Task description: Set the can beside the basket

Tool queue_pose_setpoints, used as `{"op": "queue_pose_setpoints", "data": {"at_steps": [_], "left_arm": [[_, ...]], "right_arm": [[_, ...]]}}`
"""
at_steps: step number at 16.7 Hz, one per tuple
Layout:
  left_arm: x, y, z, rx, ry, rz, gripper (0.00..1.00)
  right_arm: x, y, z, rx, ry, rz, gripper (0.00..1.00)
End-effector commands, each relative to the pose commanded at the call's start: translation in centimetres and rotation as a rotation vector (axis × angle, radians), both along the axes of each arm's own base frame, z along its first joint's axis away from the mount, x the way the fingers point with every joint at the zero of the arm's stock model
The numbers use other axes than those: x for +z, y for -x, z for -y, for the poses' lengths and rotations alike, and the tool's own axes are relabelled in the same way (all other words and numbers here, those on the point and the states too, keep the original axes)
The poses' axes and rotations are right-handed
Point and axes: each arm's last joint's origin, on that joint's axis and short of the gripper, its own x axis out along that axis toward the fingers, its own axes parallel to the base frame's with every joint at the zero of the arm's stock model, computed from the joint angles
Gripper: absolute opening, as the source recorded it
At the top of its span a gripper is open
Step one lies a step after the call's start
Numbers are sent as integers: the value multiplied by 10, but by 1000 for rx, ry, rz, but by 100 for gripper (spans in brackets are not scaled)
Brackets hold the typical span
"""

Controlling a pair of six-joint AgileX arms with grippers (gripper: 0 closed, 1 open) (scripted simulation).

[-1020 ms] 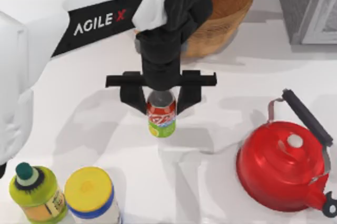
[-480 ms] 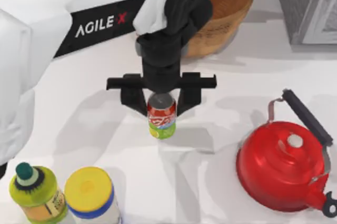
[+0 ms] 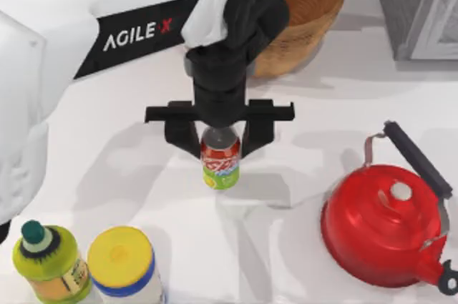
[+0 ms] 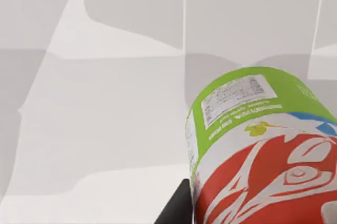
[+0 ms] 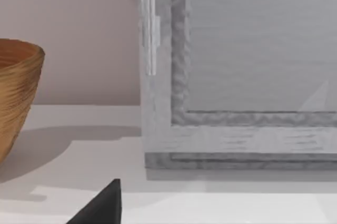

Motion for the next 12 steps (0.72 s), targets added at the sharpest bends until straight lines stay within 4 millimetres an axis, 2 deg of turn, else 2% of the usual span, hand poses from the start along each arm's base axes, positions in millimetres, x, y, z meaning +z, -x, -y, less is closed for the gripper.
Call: {"op": "queue_pose_setpoints", "data": {"at_steps": [5, 12], "left_arm": [[0, 0, 0, 0, 0, 0, 98], [0, 0, 0, 0, 0, 0, 100]], "right_arm": [[0, 0, 0, 0, 0, 0, 100], [0, 0, 0, 0, 0, 0, 100]]}}
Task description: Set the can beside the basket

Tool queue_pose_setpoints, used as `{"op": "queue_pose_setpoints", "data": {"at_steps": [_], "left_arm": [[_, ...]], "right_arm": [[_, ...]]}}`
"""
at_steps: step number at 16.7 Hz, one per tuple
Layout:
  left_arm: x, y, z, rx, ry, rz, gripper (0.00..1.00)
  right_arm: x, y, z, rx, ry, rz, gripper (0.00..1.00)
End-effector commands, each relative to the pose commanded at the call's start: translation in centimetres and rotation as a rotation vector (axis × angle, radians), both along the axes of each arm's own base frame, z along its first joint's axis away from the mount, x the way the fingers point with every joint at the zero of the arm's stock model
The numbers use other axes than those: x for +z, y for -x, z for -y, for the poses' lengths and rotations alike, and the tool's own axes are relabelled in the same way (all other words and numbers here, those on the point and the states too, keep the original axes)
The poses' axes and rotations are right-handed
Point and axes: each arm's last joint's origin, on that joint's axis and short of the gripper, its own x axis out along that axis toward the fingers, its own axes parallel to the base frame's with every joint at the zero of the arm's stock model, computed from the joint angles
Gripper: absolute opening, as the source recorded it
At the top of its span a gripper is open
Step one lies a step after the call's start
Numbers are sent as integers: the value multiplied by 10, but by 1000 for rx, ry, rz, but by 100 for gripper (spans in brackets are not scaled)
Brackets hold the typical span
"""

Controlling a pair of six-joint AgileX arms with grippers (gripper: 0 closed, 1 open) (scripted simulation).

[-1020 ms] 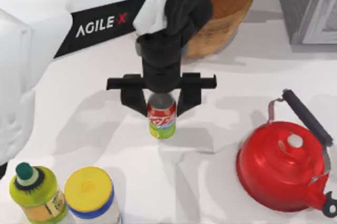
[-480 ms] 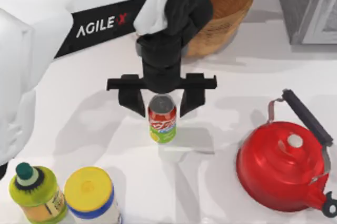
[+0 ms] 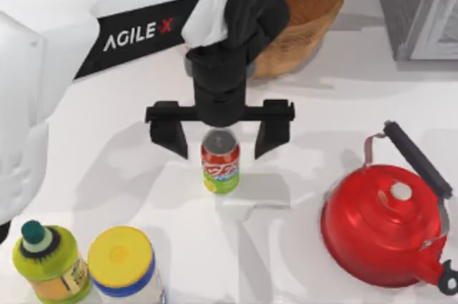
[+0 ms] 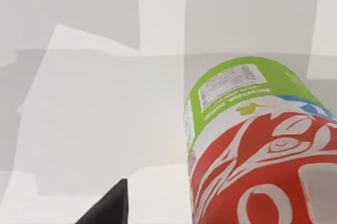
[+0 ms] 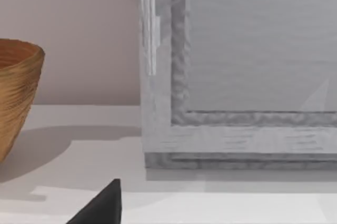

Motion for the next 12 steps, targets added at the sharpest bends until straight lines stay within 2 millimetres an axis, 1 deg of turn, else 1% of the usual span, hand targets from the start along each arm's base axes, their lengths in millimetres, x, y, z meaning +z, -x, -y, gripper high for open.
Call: {"op": "queue_pose_setpoints", "data": {"at_steps": [3, 7, 11, 12], "left_arm": [[1, -1, 0, 1, 0, 1, 100], [18, -1, 1, 1, -3, -6, 100], [39, 0, -1, 2, -1, -2, 100], [40, 0, -1, 2, 0, 0, 100]], "right_arm": [[0, 0, 0, 0, 0, 0, 100], [0, 0, 0, 0, 0, 0, 100], [0, 0, 0, 0, 0, 0, 100], [0, 0, 0, 0, 0, 0, 100]]}}
